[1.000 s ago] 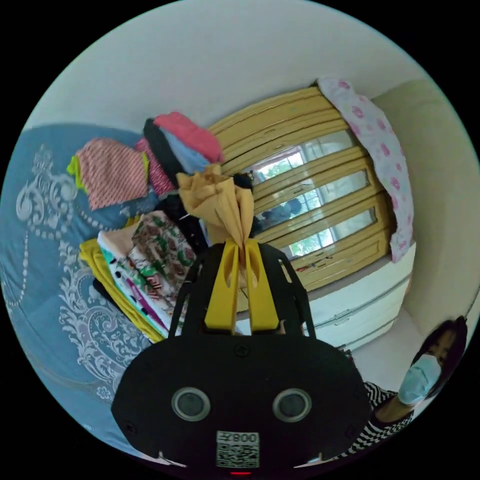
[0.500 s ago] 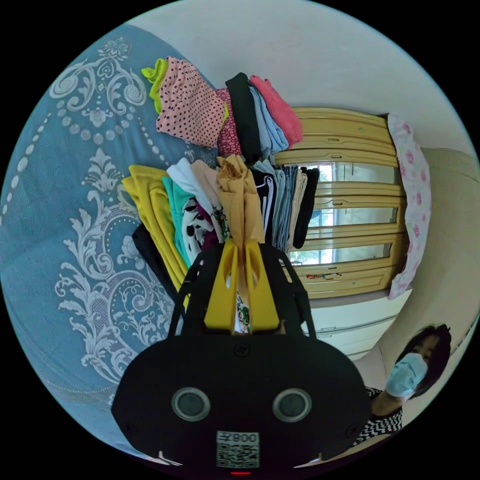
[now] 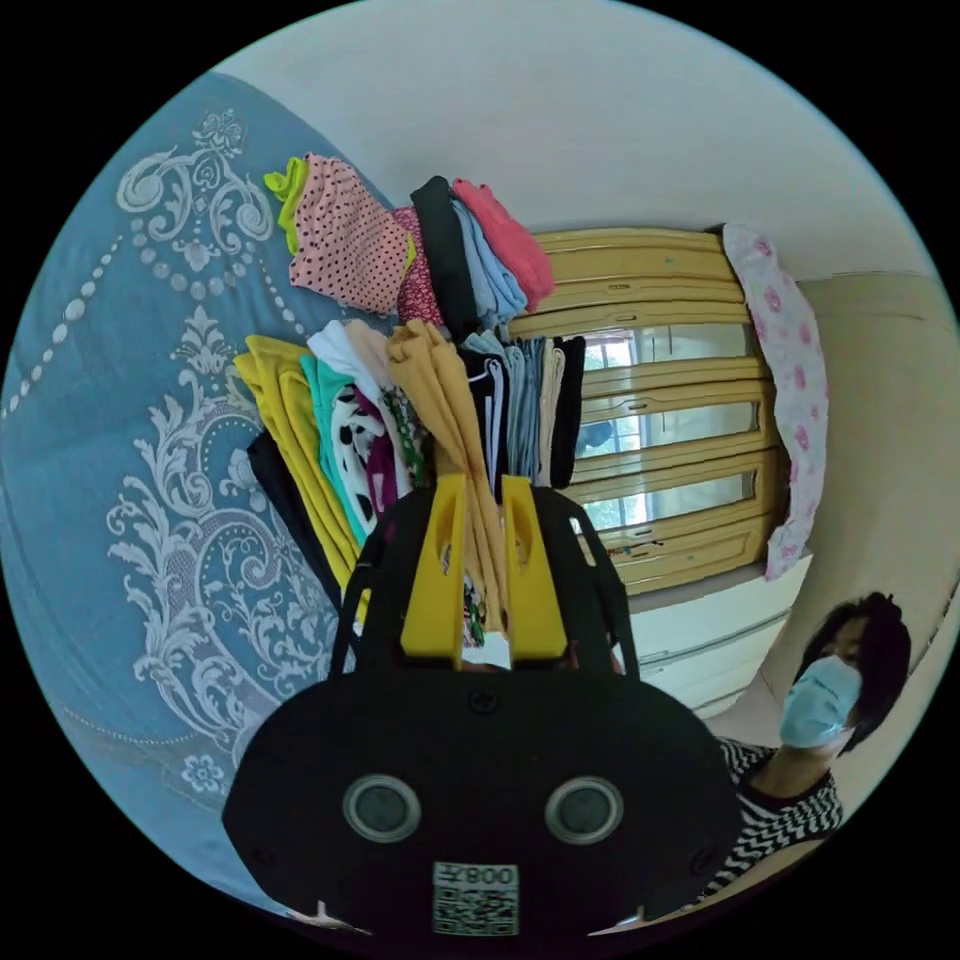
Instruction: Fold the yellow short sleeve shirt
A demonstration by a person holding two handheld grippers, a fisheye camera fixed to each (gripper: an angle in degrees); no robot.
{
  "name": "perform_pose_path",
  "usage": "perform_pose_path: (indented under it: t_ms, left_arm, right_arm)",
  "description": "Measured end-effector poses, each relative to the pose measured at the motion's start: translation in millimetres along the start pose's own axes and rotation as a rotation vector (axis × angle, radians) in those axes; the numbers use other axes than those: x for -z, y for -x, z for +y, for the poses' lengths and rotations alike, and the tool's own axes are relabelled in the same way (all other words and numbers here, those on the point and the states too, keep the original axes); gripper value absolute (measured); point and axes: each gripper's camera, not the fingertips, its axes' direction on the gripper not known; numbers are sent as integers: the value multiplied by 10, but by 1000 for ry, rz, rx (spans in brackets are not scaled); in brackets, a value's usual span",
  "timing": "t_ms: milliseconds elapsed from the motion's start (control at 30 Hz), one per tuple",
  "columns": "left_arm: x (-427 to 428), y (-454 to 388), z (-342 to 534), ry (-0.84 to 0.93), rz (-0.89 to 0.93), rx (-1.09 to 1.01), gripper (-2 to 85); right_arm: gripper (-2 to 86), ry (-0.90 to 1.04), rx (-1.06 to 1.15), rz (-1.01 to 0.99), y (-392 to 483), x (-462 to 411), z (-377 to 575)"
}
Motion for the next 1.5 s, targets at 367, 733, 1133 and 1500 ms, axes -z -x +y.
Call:
perform_pose_path:
  t_ms: [367,733,1133,1500]
  left_arm:
    - [-573,-180,313,236,-64,-265,11]
    - [-504,243,416,331,-186,-244,2]
    - [-139,406,548,315,-207,-242,2]
    - [408,331,608,229,-167,-234,2]
  right_arm:
    - [63,1,-111,-13,-380,-165,-305]
    - [16,33,79,-2,243,117,-391]
    - [8,-135,24,-41,646,242,-479]
    - [2,215,187,91,1976,-951,-626]
